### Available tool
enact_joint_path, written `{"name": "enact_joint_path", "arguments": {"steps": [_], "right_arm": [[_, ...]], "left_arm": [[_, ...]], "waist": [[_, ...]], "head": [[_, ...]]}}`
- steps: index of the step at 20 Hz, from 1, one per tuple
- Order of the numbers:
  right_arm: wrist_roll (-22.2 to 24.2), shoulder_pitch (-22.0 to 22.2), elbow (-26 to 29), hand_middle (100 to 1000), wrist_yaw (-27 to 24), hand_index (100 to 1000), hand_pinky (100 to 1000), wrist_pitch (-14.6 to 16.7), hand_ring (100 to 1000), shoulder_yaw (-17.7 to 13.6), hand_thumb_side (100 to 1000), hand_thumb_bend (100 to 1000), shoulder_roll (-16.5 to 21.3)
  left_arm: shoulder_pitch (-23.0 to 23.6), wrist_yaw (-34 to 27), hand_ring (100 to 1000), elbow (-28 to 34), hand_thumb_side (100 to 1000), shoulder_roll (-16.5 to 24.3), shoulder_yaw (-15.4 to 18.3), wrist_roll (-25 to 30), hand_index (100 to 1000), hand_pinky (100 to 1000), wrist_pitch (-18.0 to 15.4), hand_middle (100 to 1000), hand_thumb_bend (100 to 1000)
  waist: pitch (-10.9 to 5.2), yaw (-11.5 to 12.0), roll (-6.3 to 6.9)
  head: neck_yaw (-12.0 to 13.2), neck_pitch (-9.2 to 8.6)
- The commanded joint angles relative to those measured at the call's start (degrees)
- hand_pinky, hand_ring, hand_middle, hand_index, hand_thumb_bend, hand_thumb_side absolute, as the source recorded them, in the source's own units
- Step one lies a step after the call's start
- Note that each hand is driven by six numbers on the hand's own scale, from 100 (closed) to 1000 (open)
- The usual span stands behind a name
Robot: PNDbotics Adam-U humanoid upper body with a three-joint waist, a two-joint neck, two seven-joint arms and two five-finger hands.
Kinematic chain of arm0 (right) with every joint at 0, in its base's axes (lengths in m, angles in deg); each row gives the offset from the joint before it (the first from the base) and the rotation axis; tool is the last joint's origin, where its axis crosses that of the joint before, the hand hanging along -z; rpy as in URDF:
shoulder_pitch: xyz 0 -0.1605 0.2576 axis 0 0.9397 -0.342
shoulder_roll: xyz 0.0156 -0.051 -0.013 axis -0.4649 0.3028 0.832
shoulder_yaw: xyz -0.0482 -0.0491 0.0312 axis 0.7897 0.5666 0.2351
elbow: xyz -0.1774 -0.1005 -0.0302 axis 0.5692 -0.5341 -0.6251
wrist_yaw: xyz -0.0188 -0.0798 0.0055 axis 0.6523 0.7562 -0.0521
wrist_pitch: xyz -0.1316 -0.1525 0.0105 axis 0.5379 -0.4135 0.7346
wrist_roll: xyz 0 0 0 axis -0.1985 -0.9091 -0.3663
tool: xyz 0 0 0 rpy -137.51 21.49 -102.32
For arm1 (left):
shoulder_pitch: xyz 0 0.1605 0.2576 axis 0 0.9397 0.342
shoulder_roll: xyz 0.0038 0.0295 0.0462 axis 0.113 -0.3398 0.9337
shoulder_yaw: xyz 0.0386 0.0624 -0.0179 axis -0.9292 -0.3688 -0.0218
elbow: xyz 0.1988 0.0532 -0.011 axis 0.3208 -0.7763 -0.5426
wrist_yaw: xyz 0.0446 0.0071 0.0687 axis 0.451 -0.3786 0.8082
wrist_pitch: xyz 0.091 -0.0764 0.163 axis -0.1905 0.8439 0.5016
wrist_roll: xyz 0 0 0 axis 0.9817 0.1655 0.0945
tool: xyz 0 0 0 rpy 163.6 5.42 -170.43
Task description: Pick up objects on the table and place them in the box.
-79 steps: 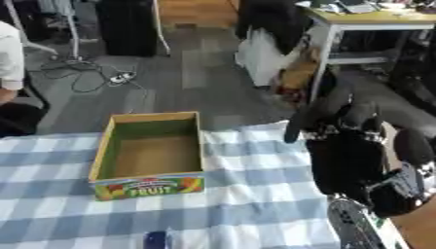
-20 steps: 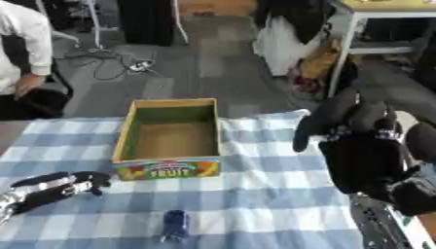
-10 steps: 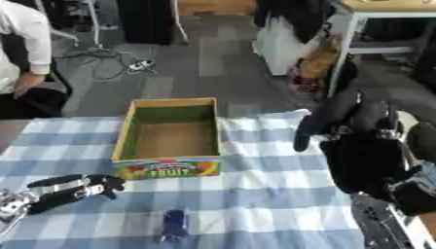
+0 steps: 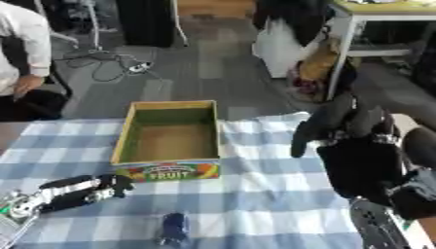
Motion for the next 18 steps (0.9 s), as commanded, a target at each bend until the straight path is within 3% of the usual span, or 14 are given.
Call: {"name": "enact_joint_path", "arguments": {"steps": [1, 7, 15, 18], "right_arm": [[16.82, -0.88, 0.63, 657, -0.19, 691, 525, 16.47, 639, -0.17, 791, 100, 0.37], [17.22, -1.3, 0.63, 658, -0.63, 691, 526, 16.62, 639, 0.52, 791, 100, 0.3], [17.23, -2.1, 0.63, 659, -1.12, 692, 528, 16.48, 639, 1.28, 793, 101, 0.18], [17.23, -2.35, 0.63, 659, -1.27, 692, 529, 16.41, 639, 1.47, 791, 100, 0.14]], "left_arm": [[-2.34, 5.65, 864, 2.02, 892, 0.11, -0.32, -2.92, 933, 952, -3.47, 1000, 323], [-4.46, 19.08, 866, 2.34, 877, -2.86, -1.94, -7.59, 948, 912, -10.39, 1000, 360], [-4.87, 24.96, 875, -0.69, 890, -6.77, -2.93, -7.84, 958, 912, -14.89, 1000, 389], [-4.8, 28.03, 879, -0.67, 915, -7.31, -3.04, -9.09, 965, 907, -16.15, 1000, 549]], "waist": [[-0.67, -0.12, -0.05], [-0.74, -0.47, -0.03], [-0.85, -1.05, 0.13], [-0.89, -1.24, 0.21]], "head": [[0.3, -0.91], [0.82, -1.66], [1.17, -1.73], [1.26, -1.72]]}}
